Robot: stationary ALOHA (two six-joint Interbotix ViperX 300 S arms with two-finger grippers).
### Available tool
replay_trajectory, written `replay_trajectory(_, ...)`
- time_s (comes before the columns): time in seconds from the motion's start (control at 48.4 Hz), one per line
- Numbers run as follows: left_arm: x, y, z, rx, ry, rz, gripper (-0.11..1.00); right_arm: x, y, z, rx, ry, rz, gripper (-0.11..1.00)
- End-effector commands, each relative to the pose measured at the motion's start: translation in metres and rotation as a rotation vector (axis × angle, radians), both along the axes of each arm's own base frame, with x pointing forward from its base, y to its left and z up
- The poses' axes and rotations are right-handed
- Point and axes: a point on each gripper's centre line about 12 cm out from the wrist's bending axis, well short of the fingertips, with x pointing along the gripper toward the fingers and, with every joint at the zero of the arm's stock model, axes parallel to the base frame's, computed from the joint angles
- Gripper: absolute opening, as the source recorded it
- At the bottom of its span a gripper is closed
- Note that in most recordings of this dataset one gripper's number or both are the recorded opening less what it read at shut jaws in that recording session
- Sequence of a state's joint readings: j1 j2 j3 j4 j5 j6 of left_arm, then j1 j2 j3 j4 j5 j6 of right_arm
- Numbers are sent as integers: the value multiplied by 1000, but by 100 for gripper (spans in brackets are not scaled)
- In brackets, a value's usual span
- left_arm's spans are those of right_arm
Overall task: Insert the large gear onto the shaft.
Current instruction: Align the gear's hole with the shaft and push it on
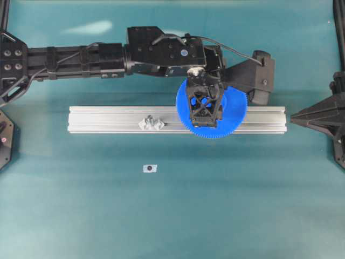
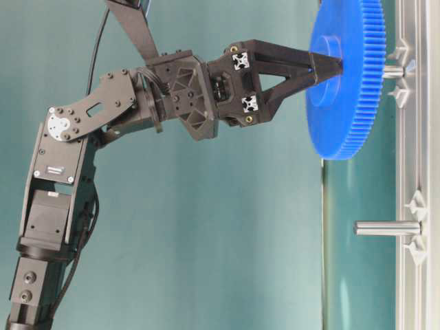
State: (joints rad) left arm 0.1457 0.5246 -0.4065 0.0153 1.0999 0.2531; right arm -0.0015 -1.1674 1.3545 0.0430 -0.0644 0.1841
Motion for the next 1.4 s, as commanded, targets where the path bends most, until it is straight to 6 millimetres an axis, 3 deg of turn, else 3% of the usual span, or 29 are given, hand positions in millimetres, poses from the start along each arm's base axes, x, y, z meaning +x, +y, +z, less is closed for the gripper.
replay_trajectory(0.0, 0, 18, 27, 19, -59, 26, 76, 2, 0, 4, 12, -8, -3, 5)
replay_trajectory(0.289, -1, 16, 23, 13, -41, 30, 77, 2, 0, 4, 11, -8, -3, 5)
replay_trajectory(0.454, 1, 12, 24, 16, -50, 19, 89, 2, 0, 4, 11, -9, -3, 5)
replay_trajectory(0.93, 2, 2, 26, 14, -43, 3, 89, 2, 0, 5, 12, -11, -3, 5)
replay_trajectory(1.384, 7, -19, 44, 10, -53, -29, 89, 2, 0, 5, 14, -12, -3, 5)
